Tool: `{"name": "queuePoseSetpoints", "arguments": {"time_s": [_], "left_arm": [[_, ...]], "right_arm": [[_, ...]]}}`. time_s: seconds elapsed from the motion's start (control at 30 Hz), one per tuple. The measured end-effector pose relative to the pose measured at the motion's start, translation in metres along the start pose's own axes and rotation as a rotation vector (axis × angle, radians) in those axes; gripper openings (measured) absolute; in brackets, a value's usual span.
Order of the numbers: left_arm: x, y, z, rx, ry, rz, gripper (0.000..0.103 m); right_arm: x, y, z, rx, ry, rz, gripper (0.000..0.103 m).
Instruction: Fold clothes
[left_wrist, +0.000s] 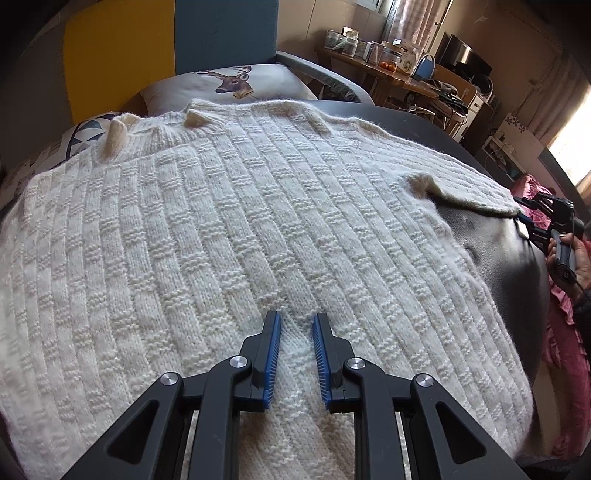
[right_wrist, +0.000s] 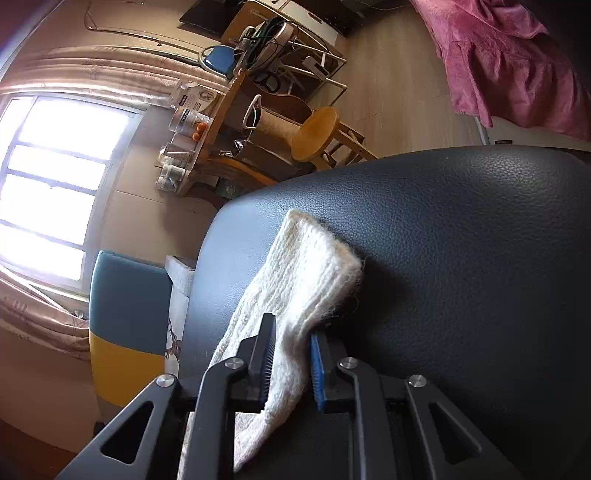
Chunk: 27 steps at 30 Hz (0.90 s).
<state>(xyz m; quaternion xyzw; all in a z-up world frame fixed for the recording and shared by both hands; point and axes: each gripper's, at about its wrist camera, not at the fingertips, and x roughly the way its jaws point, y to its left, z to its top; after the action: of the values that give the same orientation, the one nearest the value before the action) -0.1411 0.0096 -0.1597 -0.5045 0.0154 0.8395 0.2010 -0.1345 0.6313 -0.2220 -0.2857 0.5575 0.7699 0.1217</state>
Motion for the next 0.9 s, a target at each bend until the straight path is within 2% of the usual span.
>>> {"name": "queuePoseSetpoints", "arguments": {"time_s": [0.13,0.27,0.33,0.4,0.47,0.57,0.67,0.73,0.83,0.9], "left_arm": [[-0.003,-0.003,0.01,-0.02,0.038,-0.02,0.019],[-0.017,-0.021,0.049,-0.071,0.029,-0.215,0.019],[-0.011,-0.05,0.077,-0.073,0.044,-0.315,0.022],[-0.004,-0.079,0.104,-0.074,0.062,-0.416,0.039],[0.003,-0.108,0.132,-0.075,0.08,-0.517,0.047],[0.028,-0.162,0.164,-0.055,0.123,-0.584,0.047],[0.068,-0.201,0.186,-0.114,0.221,-0.653,0.047],[0.097,-0.214,0.194,-0.196,0.292,-0.675,0.048],[0.127,-0.222,0.201,-0.299,0.349,-0.706,0.048],[0.138,-0.226,0.204,-0.332,0.37,-0.698,0.048]], "right_arm": [[0.01,0.02,-0.006,-0.117,0.032,0.023,0.01],[0.016,0.039,-0.028,-0.271,0.094,0.018,0.01],[0.019,0.049,-0.039,-0.348,0.125,0.015,0.009],[0.021,0.059,-0.05,-0.425,0.156,0.012,0.009],[0.024,0.068,-0.061,-0.502,0.187,0.009,0.009],[0.028,0.082,-0.078,-0.617,0.233,0.004,0.009],[0.03,0.092,-0.093,-0.721,0.262,-0.013,0.009],[0.03,0.092,-0.099,-0.778,0.269,-0.032,0.009],[0.027,0.097,-0.108,-0.856,0.26,-0.067,0.009],[0.025,0.1,-0.116,-0.92,0.247,-0.095,0.009]]}}
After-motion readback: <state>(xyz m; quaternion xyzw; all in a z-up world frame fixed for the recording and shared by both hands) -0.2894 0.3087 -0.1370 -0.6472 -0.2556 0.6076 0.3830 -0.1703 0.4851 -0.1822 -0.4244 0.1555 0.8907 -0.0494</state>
